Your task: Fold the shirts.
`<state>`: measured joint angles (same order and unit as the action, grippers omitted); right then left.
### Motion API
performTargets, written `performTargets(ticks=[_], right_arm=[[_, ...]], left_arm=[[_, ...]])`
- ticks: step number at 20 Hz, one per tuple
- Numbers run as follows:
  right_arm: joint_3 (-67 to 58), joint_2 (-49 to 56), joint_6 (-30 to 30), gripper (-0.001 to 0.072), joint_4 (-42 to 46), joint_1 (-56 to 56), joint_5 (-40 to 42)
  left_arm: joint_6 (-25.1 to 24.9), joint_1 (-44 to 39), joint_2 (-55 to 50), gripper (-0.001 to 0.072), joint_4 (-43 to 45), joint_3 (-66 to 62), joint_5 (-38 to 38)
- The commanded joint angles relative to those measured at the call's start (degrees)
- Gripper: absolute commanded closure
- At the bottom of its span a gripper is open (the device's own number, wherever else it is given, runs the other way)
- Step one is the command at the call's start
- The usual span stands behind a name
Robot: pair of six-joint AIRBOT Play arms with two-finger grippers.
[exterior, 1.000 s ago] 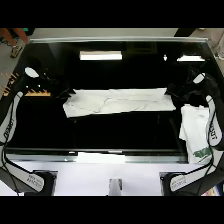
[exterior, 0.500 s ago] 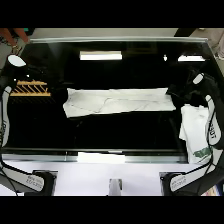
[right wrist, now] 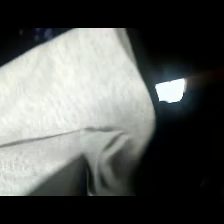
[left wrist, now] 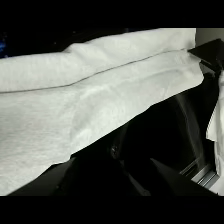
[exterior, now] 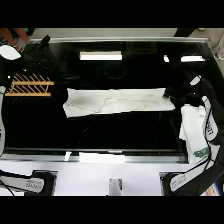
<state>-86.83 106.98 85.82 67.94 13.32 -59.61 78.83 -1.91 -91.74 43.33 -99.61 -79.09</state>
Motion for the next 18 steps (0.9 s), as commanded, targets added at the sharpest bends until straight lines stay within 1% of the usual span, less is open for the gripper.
performTargets(ticks=[1,2,3,4,5,8,10,11,13,14,15,17,18], right_arm=[[0.0,-0.6,-3.4,0.0676,-6.3,-0.1,-2.9],[0.0,-1.7,-3.6,0.0675,-7.5,-0.1,-3.4],[0.0,-3.5,-3.8,0.0676,-8.6,-0.1,-4.2],[0.0,-5.6,-3.8,0.0676,-9.4,-0.1,-5.3],[0.0,-8.2,-3.8,0.0677,-10.1,-0.1,-6.3],[0.0,-17.0,-3.0,0.0678,-11.3,-0.1,-9.7],[0.0,-22.8,-0.9,0.0679,-11.4,-0.1,-13.9],[0.0,-25.2,0.2,0.0679,-11.3,-0.1,-16.8],[0.0,-29.9,2.6,0.0679,-11.4,-0.1,-25.4],[0.0,-32.5,2.7,0.0678,-11.3,-0.1,-29.6],[0.0,-35.0,2.8,0.0678,-11.1,-0.1,-32.1],[0.0,-40.4,5.3,0.0678,-10.8,-0.1,-33.6],[0.0,-42.9,6.2,0.0678,-10.8,-0.1,-33.9]], left_arm=[[-0.2,-3.2,0.3,0.0247,-0.5,0.0,0.9],[-0.2,-4.4,0.1,0.0398,-0.5,0.3,2.6],[-0.2,-5.9,-0.1,0.0519,-0.5,1.0,5.5],[-0.2,-8.1,-0.6,0.0618,-0.5,2.2,9.4],[-0.2,-10.7,-1.4,0.0665,-0.5,3.6,12.6],[-0.1,-20.2,-6.8,0.0666,-0.8,5.9,17.8],[-0.1,-25.2,-11.0,0.0667,-5.1,5.9,22.3],[-0.1,-27.2,-12.9,0.0666,-8.6,5.9,25.2],[-0.1,-31.1,-16.4,0.0667,-14.3,5.9,30.1],[-0.1,-32.9,-18.1,0.0667,-16.5,5.9,32.1],[-0.1,-34.2,-19.3,0.0667,-17.8,5.9,33.4],[0.2,-36.5,-21.4,0.0667,-18.4,5.9,35.3],[1.1,-37.6,-22.3,0.0667,-18.5,5.9,35.5]])
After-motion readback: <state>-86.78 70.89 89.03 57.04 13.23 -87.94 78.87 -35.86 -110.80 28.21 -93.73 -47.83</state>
